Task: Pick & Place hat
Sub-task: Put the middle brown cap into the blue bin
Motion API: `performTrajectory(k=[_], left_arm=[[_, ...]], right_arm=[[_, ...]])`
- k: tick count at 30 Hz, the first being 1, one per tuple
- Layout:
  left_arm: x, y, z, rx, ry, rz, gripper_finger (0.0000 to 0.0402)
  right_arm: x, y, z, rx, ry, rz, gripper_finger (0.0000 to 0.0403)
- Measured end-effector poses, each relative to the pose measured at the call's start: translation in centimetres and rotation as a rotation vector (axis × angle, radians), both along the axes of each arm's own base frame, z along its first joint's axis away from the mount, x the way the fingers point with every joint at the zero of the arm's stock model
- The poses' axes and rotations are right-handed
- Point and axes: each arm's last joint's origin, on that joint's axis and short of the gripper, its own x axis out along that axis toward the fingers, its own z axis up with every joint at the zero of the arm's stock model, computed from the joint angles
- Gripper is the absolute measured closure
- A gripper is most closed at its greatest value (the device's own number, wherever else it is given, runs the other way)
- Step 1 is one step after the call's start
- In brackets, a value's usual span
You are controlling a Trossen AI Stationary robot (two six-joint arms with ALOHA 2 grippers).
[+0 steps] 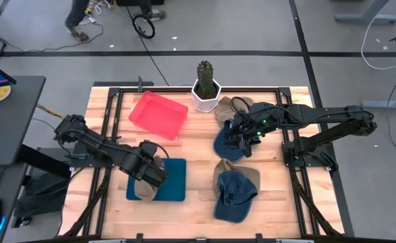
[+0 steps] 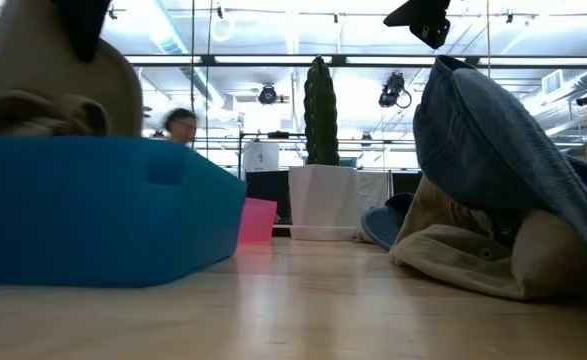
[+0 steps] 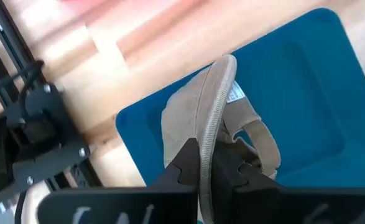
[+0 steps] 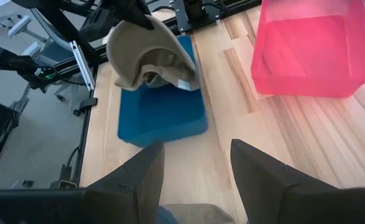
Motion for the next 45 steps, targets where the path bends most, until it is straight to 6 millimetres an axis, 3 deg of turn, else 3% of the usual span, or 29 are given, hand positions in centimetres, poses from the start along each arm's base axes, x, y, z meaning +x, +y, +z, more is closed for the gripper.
performTrajectory(k=[26,35,45], left_arm=[[-0.3,-0.8,0.0,0.060,-0.039,-0.011,0.0391],[0.1,-1.8,-4.3,0.077,0.129,0.033,0.0390],[1.1,-2.6,-6.0,0.076,0.165,0.027,0.0390]], right_arm=[[0.0,0.0,0.0,-0.005,-0.001,0.003,0.0216],[0.2,0.0,-1.6,0.023,0.017,-0.016,0.0216],[0.3,0.0,-2.4,0.043,0.021,-0.030,0.0216]])
